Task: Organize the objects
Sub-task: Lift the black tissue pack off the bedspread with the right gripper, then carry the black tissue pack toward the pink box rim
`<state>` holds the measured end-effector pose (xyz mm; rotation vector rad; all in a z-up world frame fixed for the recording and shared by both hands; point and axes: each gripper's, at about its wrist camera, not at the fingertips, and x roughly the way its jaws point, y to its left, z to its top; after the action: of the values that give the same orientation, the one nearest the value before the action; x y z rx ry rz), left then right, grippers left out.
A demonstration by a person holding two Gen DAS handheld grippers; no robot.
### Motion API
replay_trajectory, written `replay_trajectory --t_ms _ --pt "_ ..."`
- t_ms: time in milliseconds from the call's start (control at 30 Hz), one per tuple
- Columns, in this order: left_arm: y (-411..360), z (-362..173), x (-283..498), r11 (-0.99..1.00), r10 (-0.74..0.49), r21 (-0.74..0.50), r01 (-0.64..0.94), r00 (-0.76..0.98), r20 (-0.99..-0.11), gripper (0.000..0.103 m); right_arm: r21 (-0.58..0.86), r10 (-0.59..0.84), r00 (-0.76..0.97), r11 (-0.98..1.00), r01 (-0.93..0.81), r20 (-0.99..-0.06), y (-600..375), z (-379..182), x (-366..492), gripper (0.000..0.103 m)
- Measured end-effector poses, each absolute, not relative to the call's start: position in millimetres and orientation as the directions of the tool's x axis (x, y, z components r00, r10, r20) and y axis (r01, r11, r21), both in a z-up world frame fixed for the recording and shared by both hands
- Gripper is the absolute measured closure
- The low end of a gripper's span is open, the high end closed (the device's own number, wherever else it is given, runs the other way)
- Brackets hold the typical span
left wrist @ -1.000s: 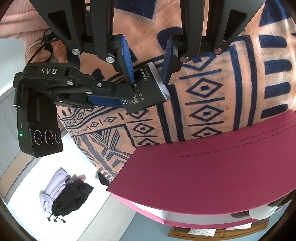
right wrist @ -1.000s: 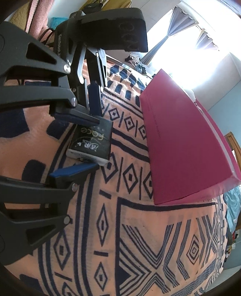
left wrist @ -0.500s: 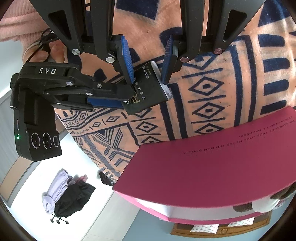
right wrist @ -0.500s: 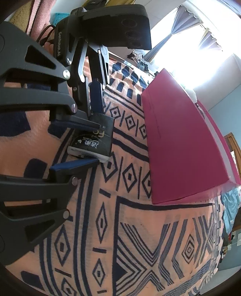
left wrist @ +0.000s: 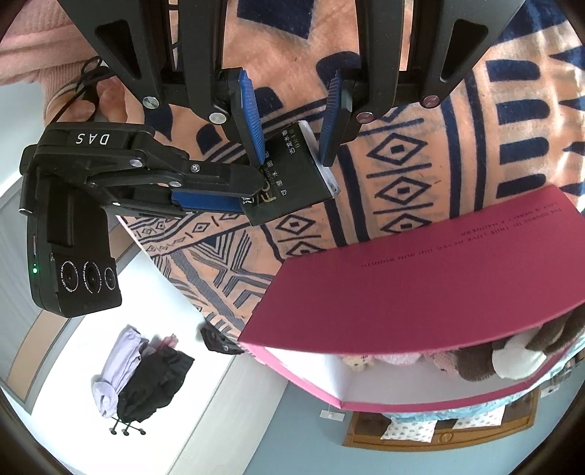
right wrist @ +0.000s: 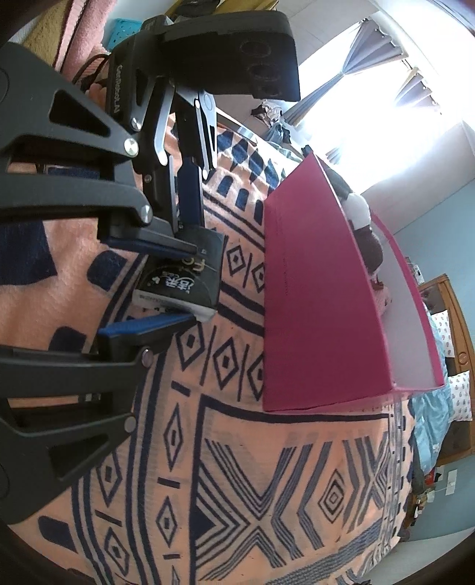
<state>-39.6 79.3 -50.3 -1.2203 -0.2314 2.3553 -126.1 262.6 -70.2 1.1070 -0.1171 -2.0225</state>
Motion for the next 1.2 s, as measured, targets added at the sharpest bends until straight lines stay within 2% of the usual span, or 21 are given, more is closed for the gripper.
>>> replay_trajectory --t_ms 1200 --pt "74 -8 -34 -0.883 0.463 -0.289 -0.371 -0.581 -0.669 0.072 0.375 -0.711 -0.348 -0.647 0.664 -0.611 256 -30 -129 0.069"
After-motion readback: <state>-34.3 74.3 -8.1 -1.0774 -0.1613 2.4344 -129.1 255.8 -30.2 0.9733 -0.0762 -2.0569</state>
